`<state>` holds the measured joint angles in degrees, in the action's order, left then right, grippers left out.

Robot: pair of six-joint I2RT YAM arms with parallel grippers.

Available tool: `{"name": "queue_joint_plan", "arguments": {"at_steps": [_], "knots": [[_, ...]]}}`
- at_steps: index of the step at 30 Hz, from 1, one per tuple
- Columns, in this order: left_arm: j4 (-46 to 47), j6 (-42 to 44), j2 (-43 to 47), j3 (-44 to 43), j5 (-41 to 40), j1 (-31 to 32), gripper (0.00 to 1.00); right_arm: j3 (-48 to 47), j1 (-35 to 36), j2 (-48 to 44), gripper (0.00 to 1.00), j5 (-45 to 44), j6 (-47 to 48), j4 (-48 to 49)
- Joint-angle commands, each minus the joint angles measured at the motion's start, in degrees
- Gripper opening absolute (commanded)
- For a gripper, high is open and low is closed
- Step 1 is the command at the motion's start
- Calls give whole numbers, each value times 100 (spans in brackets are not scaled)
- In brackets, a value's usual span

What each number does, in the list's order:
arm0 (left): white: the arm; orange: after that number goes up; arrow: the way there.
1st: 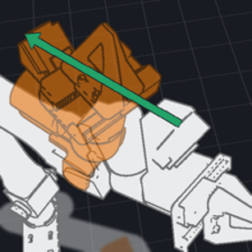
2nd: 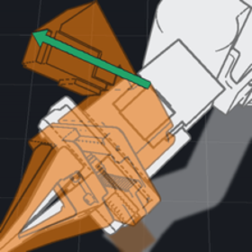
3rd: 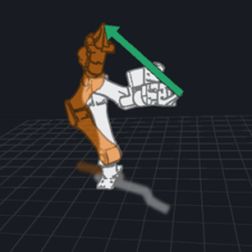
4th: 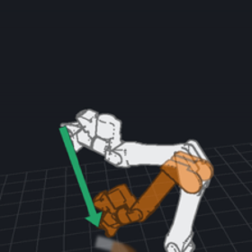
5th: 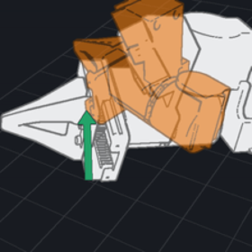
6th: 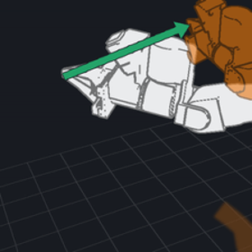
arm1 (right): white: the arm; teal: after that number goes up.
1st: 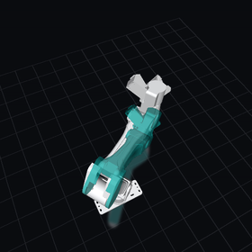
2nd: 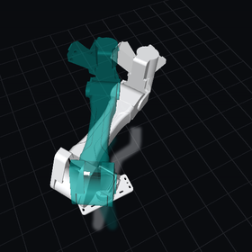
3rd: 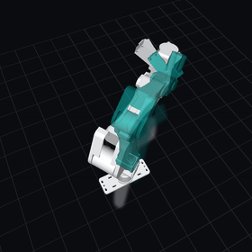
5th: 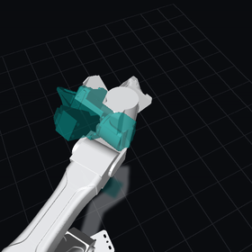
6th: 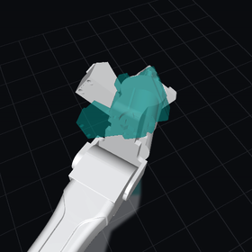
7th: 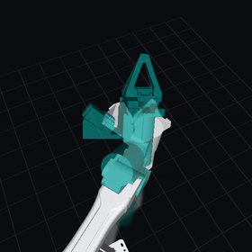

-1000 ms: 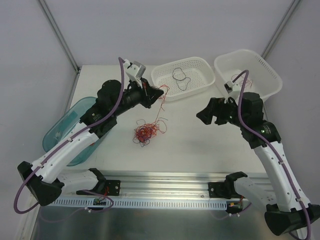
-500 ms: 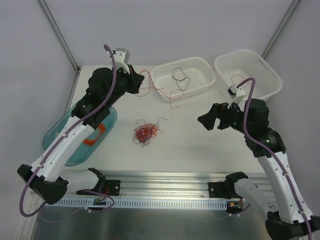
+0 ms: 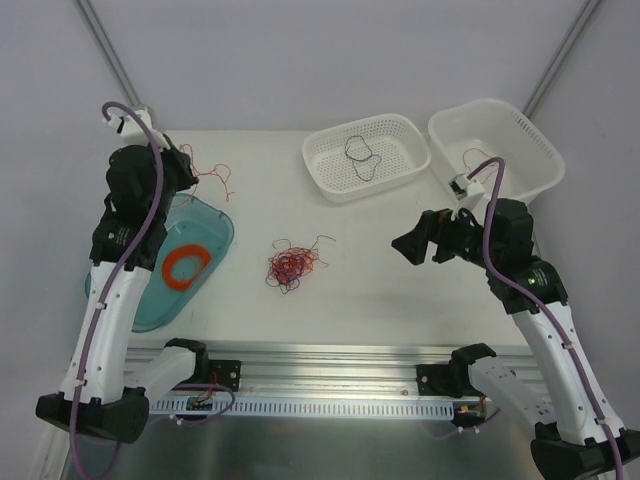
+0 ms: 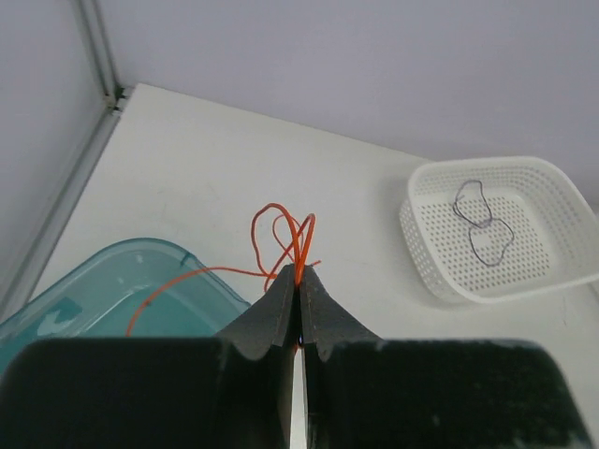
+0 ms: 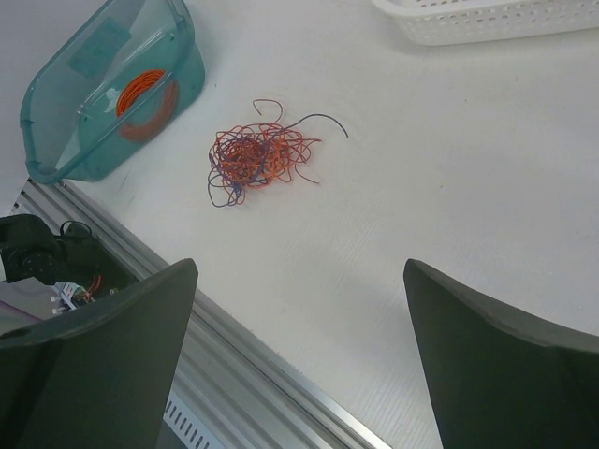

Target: Untangle the cables

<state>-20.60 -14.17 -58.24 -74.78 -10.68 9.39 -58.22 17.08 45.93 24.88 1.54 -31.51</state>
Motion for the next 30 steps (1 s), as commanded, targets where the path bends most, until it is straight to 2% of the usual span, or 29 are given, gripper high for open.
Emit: {"name": "queue_joint_plan", "arguments": {"at_steps": [1,14,19,20,21,23,24,28,30], "knots": [[-242,55,242,69,-224,-472,0,12,23,56,97,219,39,233],[-436,-112,577,1272,-461,-2044,0,47,102,56,97,315,83,154],[-445,-252,638,2028,-628,-2275,0,74,111,39,97,315,109,92],[-445,-287,621,2116,-611,-2283,5,74,103,47,97,324,110,92],[-445,-288,612,2282,-567,-2310,24,74,111,56,97,324,101,92],[-454,-296,577,2398,-506,-2345,50,65,111,82,97,342,110,92],[-497,-305,577,2459,-436,-2362,68,56,129,117,97,350,118,101],[-611,-261,507,2416,-164,-2371,92,38,216,214,97,377,127,92],[-717,-200,463,2311,186,-2363,97,47,269,284,97,368,153,92]]}}
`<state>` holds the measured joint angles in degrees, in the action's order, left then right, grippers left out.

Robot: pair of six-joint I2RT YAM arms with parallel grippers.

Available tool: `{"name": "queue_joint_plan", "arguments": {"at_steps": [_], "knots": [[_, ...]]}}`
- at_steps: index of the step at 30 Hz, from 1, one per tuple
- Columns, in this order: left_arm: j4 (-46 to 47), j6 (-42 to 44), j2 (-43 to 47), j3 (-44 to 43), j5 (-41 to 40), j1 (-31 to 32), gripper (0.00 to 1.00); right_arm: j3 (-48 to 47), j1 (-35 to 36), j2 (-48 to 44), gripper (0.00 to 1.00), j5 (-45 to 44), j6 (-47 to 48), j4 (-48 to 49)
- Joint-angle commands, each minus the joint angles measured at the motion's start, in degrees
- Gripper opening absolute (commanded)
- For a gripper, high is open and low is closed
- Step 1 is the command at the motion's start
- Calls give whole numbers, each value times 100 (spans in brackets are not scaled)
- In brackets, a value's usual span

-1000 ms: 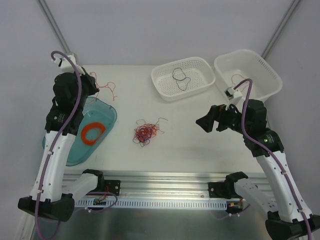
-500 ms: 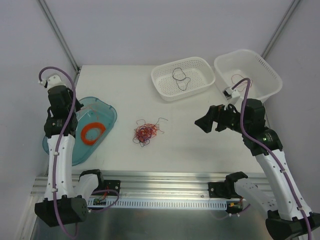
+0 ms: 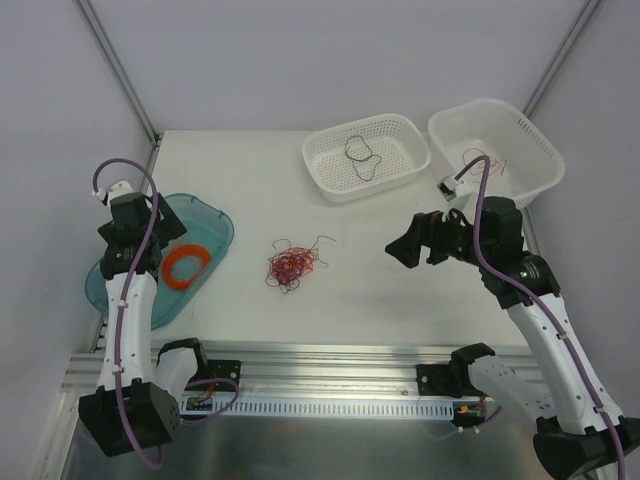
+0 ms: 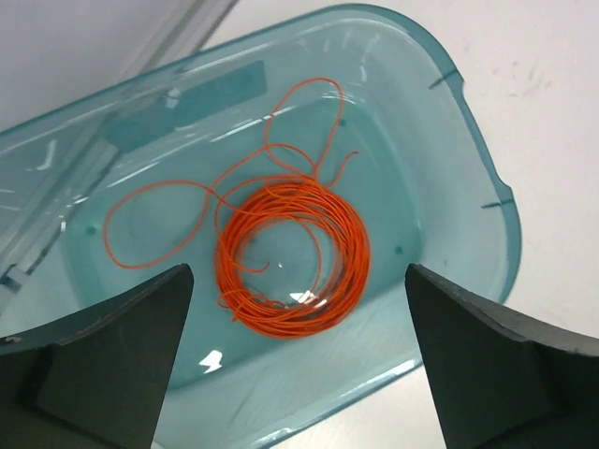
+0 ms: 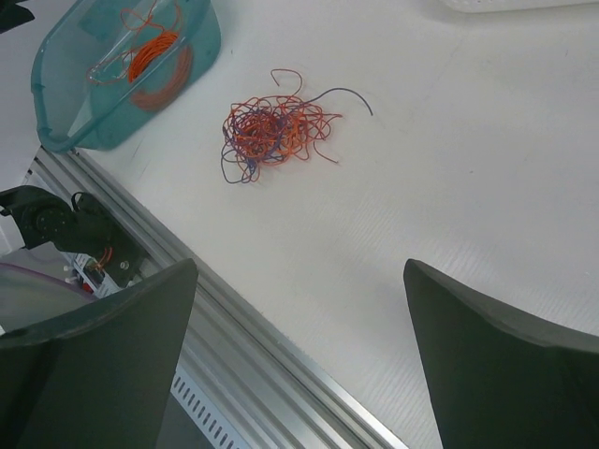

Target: Untangle the cables

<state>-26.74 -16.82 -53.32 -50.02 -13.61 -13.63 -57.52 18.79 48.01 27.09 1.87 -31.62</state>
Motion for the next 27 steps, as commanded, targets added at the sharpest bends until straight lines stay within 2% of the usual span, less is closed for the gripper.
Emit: {"name": "queue_joint_plan", "arguments": {"at_steps": [1,7,10,11,14,15,19,25,27], "knots": [[-138,82,-55,-218,638,-70,99,-23,186,112,97,130,138,94],[-498,126,-161,-473,2288,-17,99,-14,555,419,97,-72,165,156],[-578,118,-161,-491,2625,342,99,-14,731,604,97,-169,156,226],[-578,65,-170,-491,2731,700,99,-5,775,665,97,-213,147,235],[-578,-5,-310,-509,2653,1335,96,47,925,868,97,-354,42,349],[-569,-6,-389,-526,2600,1919,95,65,951,903,97,-380,-11,410],[-516,196,-1100,-640,2503,2820,94,249,1031,1052,98,-494,-221,788],[-359,1627,-2278,-1141,2354,3901,86,408,1145,1176,98,-485,-398,973],[-297,1936,-2577,-1334,2424,4025,83,460,1162,1176,98,-503,-406,982]]}}
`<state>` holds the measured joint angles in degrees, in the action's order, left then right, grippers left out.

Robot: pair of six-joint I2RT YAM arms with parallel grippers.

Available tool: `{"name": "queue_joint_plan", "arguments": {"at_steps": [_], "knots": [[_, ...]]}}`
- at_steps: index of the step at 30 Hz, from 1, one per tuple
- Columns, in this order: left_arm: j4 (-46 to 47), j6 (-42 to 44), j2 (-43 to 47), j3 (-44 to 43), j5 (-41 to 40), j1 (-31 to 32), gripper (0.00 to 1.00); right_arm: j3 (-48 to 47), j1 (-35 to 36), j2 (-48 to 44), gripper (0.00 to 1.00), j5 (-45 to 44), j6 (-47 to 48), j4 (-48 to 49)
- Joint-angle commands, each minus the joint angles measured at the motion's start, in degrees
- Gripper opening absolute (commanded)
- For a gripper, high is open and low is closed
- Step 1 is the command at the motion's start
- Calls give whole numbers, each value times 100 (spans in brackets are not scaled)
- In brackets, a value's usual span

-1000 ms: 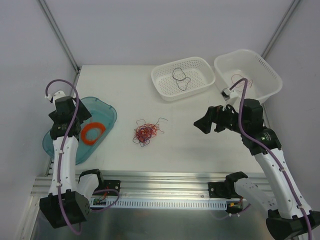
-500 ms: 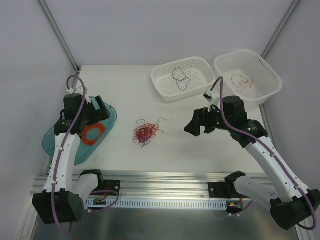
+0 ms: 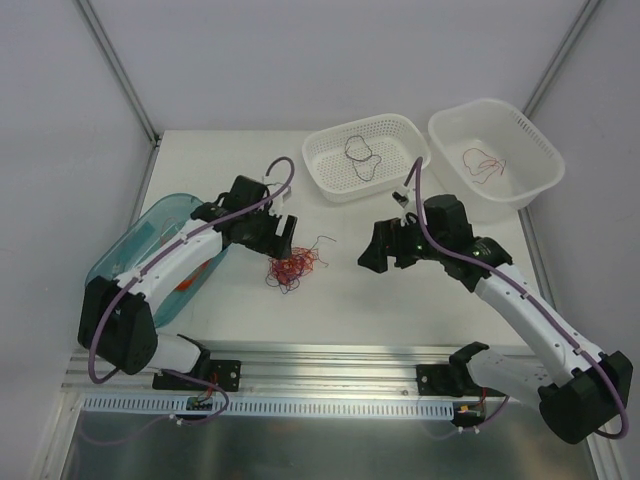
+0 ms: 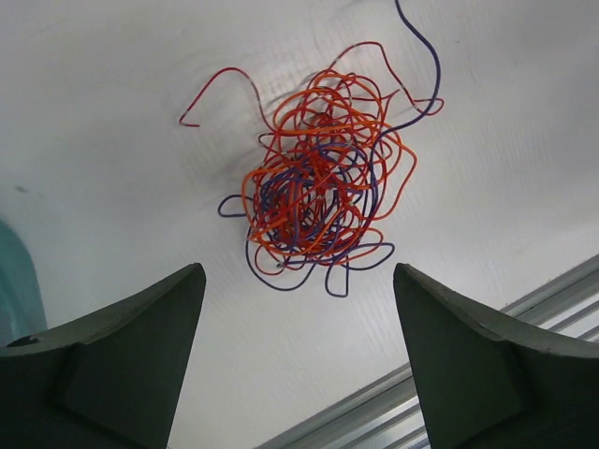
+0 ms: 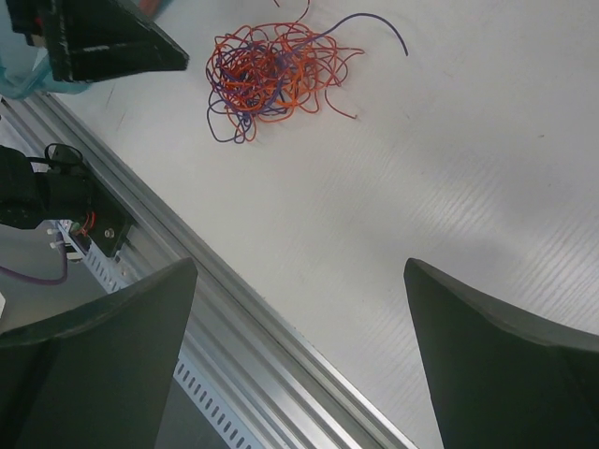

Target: Untangle the cables

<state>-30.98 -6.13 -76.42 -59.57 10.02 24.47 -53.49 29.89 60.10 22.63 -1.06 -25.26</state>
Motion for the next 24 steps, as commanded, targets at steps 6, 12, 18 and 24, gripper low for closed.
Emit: {"name": "queue_joint_plan", "arguments": {"at_steps": [6,12,18,24], "knots": [[312,1430,-1364,-784,202,418,71,199,78,-164,98,-145,-149,293],[321,1729,-1919,-1065,219,445,52,348,78,-270,98,-224,-140,240],[312,1756,-2061,-1083,535,506,26,410,78,-227,98,-242,-201,337],[312,1466,-1755,-1039,861,515,0,498,79,-103,98,-303,-456,653]]}}
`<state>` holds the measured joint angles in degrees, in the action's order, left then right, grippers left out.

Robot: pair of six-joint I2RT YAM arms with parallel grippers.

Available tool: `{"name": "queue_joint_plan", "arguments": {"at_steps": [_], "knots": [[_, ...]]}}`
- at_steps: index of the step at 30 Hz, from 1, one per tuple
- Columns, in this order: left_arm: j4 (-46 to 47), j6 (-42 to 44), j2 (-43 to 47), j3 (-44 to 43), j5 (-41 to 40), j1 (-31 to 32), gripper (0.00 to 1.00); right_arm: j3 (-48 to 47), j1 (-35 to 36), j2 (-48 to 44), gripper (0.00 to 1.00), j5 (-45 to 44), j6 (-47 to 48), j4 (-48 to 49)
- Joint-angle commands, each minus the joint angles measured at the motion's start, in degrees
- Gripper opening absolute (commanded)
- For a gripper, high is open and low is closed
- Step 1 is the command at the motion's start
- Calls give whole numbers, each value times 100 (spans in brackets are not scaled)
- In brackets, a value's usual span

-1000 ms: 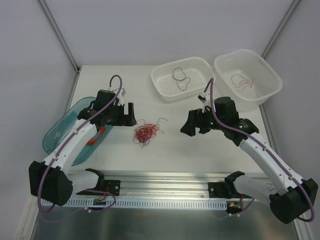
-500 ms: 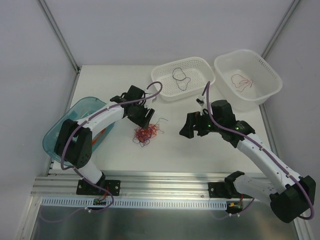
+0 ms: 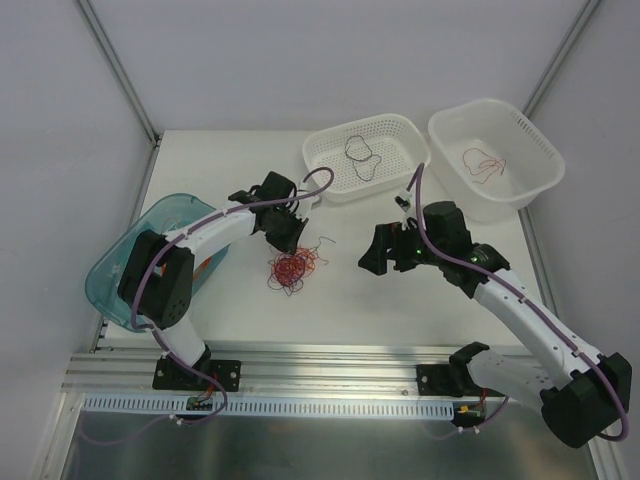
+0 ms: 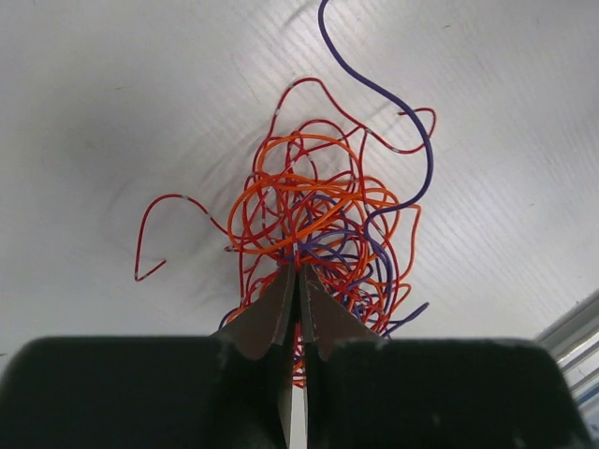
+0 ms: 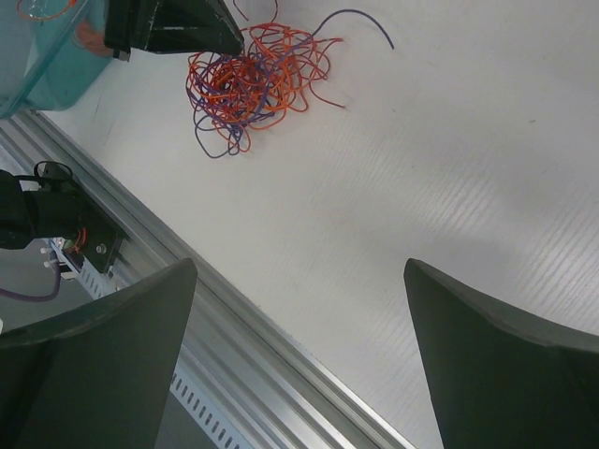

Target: Untangle the cables

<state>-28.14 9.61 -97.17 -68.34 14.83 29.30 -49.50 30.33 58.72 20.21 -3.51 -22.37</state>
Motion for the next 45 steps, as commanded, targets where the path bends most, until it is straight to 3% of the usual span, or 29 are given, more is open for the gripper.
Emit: {"name": "queue_joint_plan", "arguments": {"at_steps": [1,13,23,32,38,45], "knots": [[28,-317,399,-223,441,67,0,115,35,34,98,-130,-334,417],[37,-3094,1112,-637,-375,761,0,388,79,411,98,-491,-1397,1498],[124,-3782,1261,-813,-745,1262,0,722,561,1447,99,-799,-2145,2754],[134,-3922,1498,-910,-692,1377,0,634,975,2644,92,-799,-2462,3511],[133,-3554,2033,-1085,-998,1377,0,774,879,3225,72,-1001,-2567,3626],[-182,-3158,2834,-1453,-1246,833,0,1117,334,2742,51,-1484,-2269,3002]]}}
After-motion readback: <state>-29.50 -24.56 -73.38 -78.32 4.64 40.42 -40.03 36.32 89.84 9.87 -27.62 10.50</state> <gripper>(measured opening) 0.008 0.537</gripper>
